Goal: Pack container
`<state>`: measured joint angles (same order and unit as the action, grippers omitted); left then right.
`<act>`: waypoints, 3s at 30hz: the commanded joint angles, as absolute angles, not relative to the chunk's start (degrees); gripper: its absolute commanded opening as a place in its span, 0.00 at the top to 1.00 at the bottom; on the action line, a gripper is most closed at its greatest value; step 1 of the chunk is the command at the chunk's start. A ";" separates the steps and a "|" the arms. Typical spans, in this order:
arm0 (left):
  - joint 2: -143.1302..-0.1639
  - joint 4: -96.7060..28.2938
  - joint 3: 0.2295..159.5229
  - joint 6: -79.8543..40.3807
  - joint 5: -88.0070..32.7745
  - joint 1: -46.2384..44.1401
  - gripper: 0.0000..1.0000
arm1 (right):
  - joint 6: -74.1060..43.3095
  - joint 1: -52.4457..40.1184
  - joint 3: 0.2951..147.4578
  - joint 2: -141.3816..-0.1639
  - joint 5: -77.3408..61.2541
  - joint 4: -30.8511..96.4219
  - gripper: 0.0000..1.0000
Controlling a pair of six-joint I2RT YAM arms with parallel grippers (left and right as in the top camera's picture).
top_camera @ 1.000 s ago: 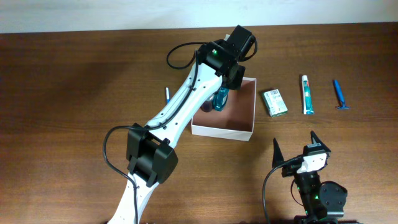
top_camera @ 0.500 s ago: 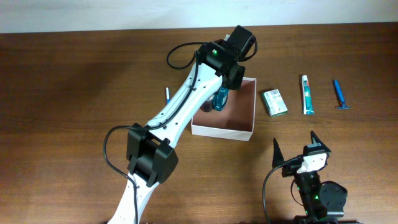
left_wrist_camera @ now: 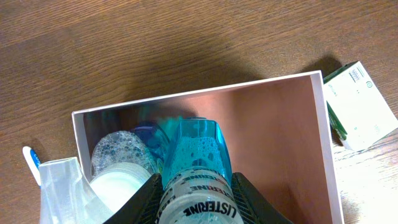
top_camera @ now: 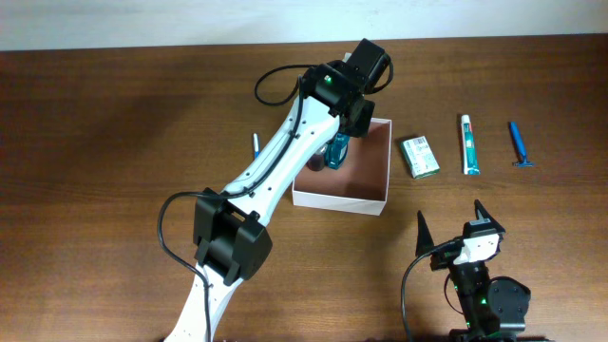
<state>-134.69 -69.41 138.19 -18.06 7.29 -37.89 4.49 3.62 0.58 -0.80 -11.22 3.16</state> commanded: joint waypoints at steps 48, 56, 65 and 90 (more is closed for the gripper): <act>-135.17 -67.90 137.08 -18.79 5.82 -37.74 0.51 | 4.25 3.88 0.32 -0.21 -10.70 3.55 0.01; -135.15 -67.90 137.08 -18.79 5.85 -37.69 0.51 | 4.27 3.88 0.32 -0.21 -10.70 3.55 0.01; -135.06 -67.72 140.90 -14.94 5.85 -37.69 0.50 | 4.27 3.88 0.32 -0.21 -10.70 3.55 0.01; -132.18 -96.68 179.41 -13.54 9.10 -27.24 0.01 | 4.27 3.88 0.32 -0.21 -10.70 3.55 0.01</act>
